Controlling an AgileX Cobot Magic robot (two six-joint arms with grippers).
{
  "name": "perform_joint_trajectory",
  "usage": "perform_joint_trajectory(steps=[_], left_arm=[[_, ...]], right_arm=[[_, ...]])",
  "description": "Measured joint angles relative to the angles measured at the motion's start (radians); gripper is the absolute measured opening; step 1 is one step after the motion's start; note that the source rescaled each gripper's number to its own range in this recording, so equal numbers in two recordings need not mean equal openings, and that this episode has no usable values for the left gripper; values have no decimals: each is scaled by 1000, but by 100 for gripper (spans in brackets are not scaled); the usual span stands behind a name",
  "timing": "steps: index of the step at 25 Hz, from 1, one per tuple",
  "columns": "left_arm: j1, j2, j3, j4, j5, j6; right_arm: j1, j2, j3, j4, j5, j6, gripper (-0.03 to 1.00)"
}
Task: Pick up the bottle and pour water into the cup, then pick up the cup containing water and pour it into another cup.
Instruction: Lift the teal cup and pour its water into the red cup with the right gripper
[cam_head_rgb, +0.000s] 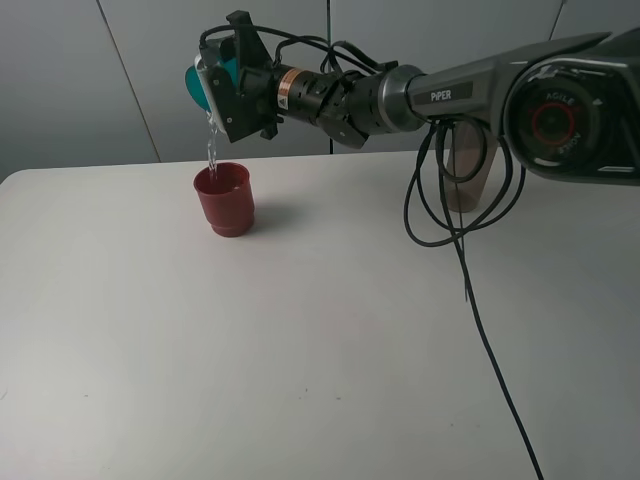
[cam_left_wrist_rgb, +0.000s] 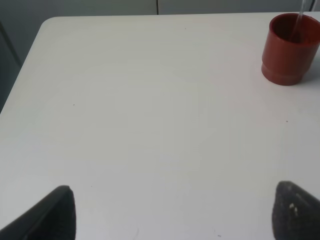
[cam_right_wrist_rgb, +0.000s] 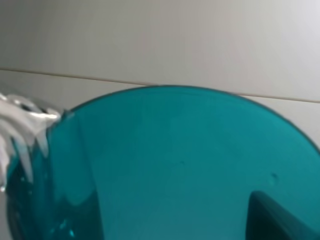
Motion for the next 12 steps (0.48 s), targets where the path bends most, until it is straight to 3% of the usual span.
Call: perform_joint_trajectory(steps=[12], left_arm=[[0,0,0,0,0,4]], right_arm=[[0,0,-1,4,-89,-132,4]])
